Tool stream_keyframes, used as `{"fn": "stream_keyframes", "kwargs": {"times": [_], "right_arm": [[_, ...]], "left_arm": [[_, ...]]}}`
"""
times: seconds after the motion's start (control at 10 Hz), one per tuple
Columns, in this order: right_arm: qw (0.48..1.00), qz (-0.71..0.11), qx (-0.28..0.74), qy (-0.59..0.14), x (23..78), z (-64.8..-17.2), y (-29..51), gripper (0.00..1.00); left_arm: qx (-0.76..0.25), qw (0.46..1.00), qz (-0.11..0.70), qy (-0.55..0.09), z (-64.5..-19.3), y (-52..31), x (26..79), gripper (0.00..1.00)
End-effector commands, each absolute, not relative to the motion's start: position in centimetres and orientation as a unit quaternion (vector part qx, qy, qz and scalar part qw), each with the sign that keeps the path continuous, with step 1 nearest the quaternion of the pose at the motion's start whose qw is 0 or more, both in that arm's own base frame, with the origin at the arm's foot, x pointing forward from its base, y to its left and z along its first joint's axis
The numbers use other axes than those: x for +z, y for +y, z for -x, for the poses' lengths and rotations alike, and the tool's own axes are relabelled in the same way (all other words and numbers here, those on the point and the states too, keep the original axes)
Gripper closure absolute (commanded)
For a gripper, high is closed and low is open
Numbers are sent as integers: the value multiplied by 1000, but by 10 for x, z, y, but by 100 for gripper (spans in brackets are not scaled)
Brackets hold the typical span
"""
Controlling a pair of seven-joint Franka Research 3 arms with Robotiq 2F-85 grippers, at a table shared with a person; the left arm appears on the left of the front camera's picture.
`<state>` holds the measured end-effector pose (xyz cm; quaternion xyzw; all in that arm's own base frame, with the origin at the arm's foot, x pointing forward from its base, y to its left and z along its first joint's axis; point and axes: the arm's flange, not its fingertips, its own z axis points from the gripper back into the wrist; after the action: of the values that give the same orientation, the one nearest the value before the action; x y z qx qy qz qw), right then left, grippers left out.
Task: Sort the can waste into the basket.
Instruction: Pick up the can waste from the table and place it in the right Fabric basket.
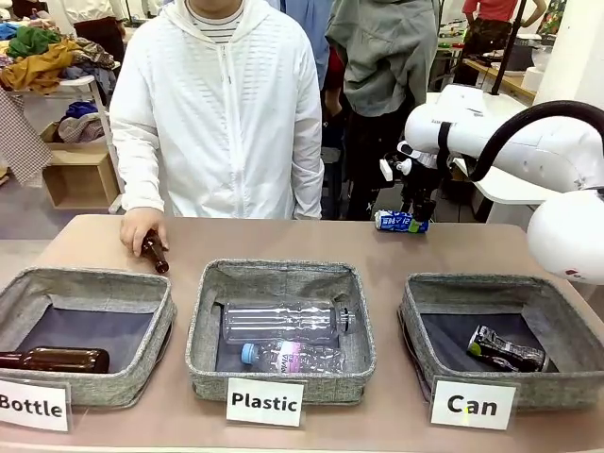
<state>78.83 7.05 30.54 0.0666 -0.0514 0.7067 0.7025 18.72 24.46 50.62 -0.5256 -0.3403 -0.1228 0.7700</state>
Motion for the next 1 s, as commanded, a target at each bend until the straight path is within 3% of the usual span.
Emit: {"fn": "stream_keyframes", "kwargs": {"times": [0.0, 0.1, 0.2, 0.6, 0.7, 0.9], "right_arm": [[708, -63, 702, -33, 313, -814, 75, 100], [709, -65, 702, -27, 313, -815, 75, 61], [710, -68, 701, -24, 314, -815, 76, 100], [712, -69, 698, -22, 333, -806, 69, 100], [716, -70, 695, -17, 350, -794, 65, 100], [732, -71, 677, -19, 401, -757, 51, 100]], "left_arm": [[-118, 765, 533, -341, -187, 243, 511, 0], [-118, 765, 533, -341, -187, 243, 511, 0], [-118, 765, 533, -341, -187, 243, 511, 0], [-123, 770, 526, -340, -187, 245, 506, 0], [-132, 746, 561, -334, -170, 255, 531, 0], [-160, 694, 584, -390, -116, 287, 600, 0]]}}
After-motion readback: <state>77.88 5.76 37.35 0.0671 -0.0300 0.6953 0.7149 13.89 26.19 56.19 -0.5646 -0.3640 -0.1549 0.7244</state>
